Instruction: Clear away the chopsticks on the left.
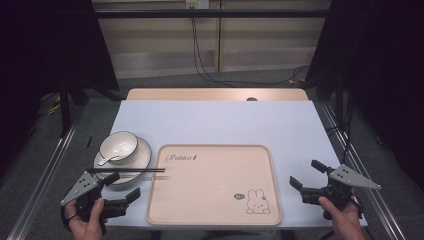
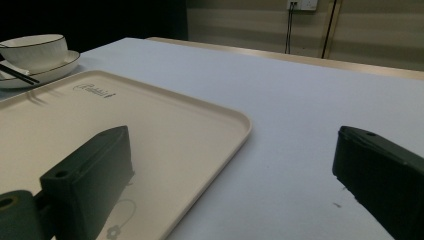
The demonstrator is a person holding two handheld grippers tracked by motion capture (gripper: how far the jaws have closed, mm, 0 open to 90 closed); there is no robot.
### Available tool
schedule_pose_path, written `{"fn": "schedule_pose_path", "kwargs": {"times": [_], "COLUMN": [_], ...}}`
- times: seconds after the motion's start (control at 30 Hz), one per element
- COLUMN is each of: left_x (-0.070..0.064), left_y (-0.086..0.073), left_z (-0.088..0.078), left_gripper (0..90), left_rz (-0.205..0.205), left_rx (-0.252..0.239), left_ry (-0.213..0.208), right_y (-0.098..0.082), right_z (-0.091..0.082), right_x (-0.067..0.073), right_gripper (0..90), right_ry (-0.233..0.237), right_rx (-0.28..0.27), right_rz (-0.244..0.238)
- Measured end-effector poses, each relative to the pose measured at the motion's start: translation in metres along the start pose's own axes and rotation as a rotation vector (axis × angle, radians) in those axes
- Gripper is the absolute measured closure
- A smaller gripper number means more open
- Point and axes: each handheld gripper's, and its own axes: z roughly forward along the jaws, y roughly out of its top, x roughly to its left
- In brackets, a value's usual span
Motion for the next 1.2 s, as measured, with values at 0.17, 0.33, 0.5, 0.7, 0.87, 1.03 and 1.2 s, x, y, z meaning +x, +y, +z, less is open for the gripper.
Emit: {"fn": "schedule_pose_path", "kwargs": {"times": [0.17,0.33,0.5,0.7,0.87,1.03,1.2], "left_x": [-0.001,-0.005,-0.002,0.004,0.011,0.020,0.041], "left_y": [0.000,0.002,0.003,0.012,0.017,0.023,0.026], "left_z": [0.001,0.004,0.002,-0.005,-0.008,-0.012,-0.018], "left_gripper": [1.8,1.9,3.2,3.3,3.4,4.4,8.1], "left_rz": [0.003,0.026,0.038,0.091,0.090,0.120,0.131], "left_rx": [0.003,0.020,0.028,0.045,0.078,0.116,0.141], "left_ry": [-0.027,-0.056,-0.102,-0.054,-0.093,-0.092,-0.088], "right_y": [0.000,-0.001,-0.001,-0.001,-0.001,-0.001,-0.001], "right_z": [0.000,0.001,0.001,0.004,0.004,0.005,0.006], "right_x": [0.001,0.001,0.001,0.002,0.003,0.004,0.005], "right_gripper": [2.7,2.8,3.0,3.1,3.2,3.3,3.9], "right_ry": [0.005,0.010,0.010,0.019,0.023,0.026,0.024], "right_rx": [0.008,0.016,0.020,0.031,0.032,0.034,0.044], "right_rz": [-0.003,-0.008,-0.003,-0.004,-0.004,-0.008,-0.020]}}
